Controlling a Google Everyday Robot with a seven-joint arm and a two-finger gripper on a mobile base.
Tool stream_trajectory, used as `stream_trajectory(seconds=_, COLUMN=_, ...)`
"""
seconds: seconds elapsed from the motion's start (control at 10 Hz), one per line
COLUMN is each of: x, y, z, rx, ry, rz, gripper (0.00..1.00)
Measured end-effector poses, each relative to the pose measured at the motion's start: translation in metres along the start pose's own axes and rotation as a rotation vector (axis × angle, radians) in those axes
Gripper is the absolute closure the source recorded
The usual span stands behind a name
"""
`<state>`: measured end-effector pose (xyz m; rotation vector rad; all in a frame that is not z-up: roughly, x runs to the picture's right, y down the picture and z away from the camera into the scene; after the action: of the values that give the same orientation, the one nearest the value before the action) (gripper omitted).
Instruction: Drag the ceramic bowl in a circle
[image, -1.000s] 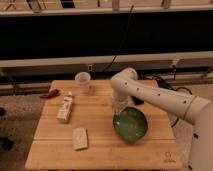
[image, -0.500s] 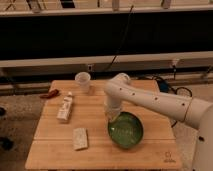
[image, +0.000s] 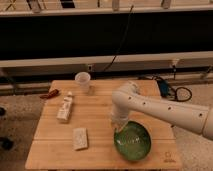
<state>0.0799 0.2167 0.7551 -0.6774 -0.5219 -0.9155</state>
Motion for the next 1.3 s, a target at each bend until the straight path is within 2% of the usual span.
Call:
stream_trajectory(seconds=0.2, x=0.022, y=0.025, z=-0.003, rx=-0.009, ry=0.007, rz=0.064, gripper=1.0)
stream_trajectory(seconds=0.6, x=0.066, y=0.035, z=-0.009, rx=-0.016, ry=0.029, rz=0.156, gripper=1.0)
stream_trajectory(seconds=0.9, x=0.097, y=0.009, z=-0.016, rx=-0.008, ry=0.056, rz=0.162, gripper=1.0)
stream_trajectory(seconds=1.1, x=0.099, y=-0.012, z=-0.017, rx=-0.005, ry=0.064, rz=0.137, gripper=1.0)
stream_trajectory(seconds=1.3, x=0.088, y=-0.042, z=-0.013, rx=-0.001, ry=0.06, rz=0.092, gripper=1.0)
